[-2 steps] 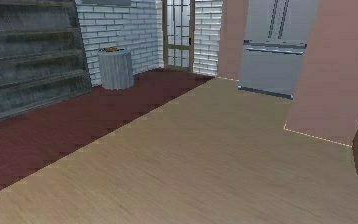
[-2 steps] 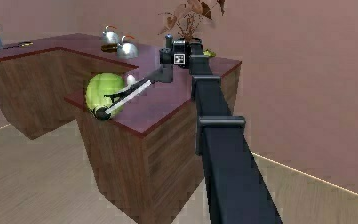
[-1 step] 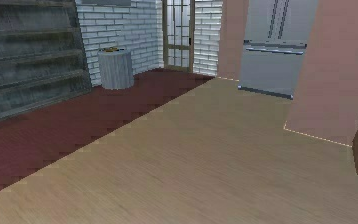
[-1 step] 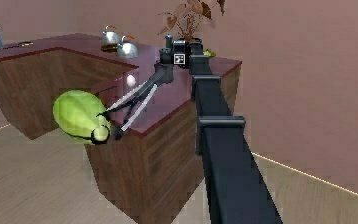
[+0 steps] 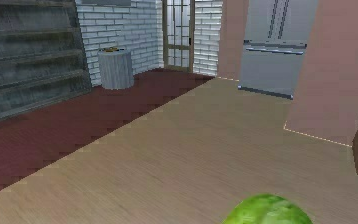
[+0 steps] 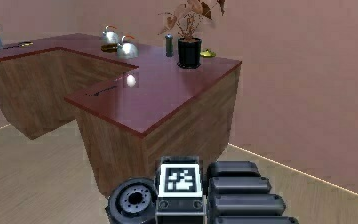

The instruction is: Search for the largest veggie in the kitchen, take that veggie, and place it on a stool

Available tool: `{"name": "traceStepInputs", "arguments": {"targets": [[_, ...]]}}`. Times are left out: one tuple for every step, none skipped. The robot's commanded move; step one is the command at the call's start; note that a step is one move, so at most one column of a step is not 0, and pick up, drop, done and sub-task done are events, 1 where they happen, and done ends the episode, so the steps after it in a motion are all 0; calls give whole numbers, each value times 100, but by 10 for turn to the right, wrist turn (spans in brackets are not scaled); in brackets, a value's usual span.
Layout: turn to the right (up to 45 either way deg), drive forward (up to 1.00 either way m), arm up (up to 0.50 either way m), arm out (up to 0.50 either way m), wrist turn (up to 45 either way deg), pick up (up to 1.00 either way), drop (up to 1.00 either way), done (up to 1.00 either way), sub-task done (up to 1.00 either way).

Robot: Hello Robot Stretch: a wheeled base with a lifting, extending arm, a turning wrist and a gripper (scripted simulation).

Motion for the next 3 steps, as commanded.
{"name": "traceStepInputs", "arguments": {"targets": [[-450, 0, 0, 0, 0, 0, 0, 0, 0], [-450, 0, 0, 0, 0, 0, 0, 0, 0], [-450, 0, 0, 0, 0, 0, 0, 0, 0]]}}
